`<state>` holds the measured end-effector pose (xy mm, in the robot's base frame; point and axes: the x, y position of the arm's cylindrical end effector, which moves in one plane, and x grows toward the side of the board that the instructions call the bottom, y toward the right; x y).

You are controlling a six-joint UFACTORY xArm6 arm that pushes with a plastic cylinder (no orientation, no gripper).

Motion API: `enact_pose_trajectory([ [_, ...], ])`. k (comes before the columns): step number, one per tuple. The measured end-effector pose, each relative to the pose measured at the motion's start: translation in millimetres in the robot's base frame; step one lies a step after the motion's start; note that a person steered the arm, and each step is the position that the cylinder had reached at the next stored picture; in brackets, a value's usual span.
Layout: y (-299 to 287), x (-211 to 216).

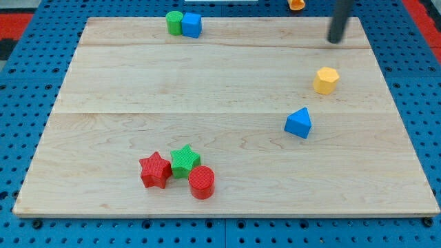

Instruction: Push the yellow hexagon and blue triangle to the top center of the board

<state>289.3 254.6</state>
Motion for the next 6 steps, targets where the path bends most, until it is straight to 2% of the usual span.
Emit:
enact_pose_trajectory([
  [1,7.2,77.8],
  [2,-57.2,116.4],
  [3,-98.9,62.1],
  [4,-107.0,24.7],
  [5,-158.3,-30.3],
  [6,-199.6,-52.3],
])
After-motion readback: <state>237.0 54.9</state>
